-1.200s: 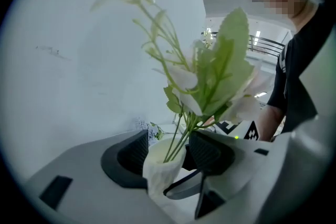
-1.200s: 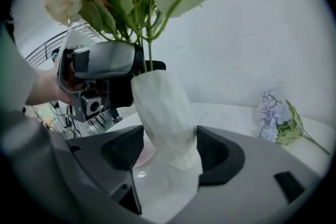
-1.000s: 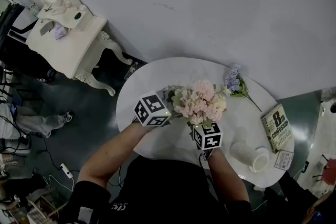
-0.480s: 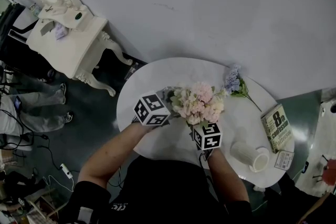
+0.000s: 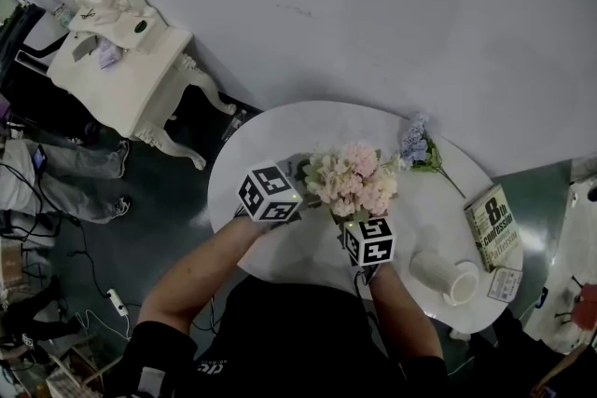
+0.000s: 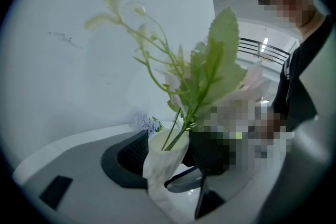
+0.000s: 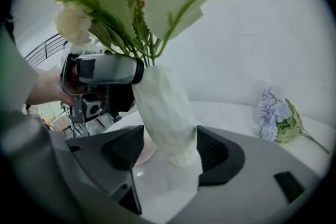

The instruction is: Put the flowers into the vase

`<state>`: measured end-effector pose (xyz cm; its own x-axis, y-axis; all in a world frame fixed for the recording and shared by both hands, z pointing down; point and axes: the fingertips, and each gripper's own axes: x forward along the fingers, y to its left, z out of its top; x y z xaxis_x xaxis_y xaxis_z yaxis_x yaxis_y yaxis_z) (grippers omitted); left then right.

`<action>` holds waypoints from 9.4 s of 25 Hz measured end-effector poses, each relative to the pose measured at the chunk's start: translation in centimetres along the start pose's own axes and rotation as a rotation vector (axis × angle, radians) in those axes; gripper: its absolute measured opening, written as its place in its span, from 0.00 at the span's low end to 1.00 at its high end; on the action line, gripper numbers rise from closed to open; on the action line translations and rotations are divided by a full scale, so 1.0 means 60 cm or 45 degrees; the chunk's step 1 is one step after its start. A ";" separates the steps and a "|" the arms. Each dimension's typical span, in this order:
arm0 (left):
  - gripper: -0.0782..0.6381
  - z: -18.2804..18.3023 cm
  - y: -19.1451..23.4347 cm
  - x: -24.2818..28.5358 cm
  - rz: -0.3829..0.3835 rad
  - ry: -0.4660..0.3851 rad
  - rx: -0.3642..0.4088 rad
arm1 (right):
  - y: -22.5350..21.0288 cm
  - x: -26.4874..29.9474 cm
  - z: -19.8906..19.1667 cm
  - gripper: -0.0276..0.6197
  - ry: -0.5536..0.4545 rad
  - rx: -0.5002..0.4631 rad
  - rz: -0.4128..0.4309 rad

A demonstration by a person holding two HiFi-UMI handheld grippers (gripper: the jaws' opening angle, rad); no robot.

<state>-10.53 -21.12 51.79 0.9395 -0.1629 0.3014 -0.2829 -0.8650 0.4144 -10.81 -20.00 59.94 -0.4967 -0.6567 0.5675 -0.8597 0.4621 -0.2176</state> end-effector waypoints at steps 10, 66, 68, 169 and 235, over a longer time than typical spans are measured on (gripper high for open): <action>0.43 -0.002 -0.005 0.005 -0.011 -0.004 -0.008 | -0.005 -0.004 -0.004 0.53 -0.012 0.008 -0.002; 0.43 -0.007 -0.037 -0.049 0.045 -0.043 0.032 | 0.020 -0.061 -0.019 0.53 -0.049 0.006 -0.057; 0.42 -0.006 -0.039 -0.056 0.047 -0.048 0.042 | 0.024 -0.066 -0.018 0.53 -0.057 0.014 -0.060; 0.12 0.042 -0.458 0.050 -0.209 -0.224 0.215 | 0.042 -0.635 0.023 0.15 -0.579 0.074 -0.334; 0.12 0.117 -0.360 0.263 0.366 -0.370 0.066 | -0.403 -0.625 0.046 0.15 -0.386 -0.068 0.019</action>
<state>11.76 -8.33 41.59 0.8412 -0.5222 0.1404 -0.5387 -0.7864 0.3025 28.26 -8.17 41.71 -0.5289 -0.7939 0.2998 -0.8486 0.4984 -0.1773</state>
